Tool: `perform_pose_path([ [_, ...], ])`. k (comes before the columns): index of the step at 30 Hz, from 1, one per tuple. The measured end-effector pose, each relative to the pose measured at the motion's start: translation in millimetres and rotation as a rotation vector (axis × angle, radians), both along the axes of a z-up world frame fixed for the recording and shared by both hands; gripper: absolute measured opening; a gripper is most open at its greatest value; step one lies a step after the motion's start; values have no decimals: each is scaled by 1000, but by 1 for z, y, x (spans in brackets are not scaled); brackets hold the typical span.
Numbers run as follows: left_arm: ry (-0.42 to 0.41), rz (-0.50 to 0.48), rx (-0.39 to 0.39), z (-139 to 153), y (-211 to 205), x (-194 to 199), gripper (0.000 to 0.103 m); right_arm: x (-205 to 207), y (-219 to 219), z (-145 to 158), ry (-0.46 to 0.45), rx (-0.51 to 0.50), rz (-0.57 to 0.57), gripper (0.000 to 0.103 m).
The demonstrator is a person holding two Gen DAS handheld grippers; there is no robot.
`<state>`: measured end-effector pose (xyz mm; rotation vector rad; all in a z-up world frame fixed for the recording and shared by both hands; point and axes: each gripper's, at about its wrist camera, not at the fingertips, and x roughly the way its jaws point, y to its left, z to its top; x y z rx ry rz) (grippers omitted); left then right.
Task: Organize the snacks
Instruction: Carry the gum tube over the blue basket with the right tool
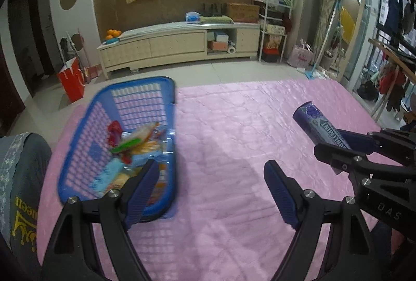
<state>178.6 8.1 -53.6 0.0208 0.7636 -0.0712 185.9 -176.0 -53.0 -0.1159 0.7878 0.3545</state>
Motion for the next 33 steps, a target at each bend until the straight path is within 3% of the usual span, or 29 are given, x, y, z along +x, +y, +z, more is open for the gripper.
perform_pose_path([
  [8,-44,61,0,23,63,-13,81,-2,49,19,-43,1,72,35],
  [16,-35,127,24,32,118,-14,81,7,99,26,-35,22,159,35],
  [27,10,190,23,15,178,7,81,36,166,1,6,-56,201,35],
  [33,39,206,-33,3,196,19,81,51,185,-17,50,-94,211,35],
])
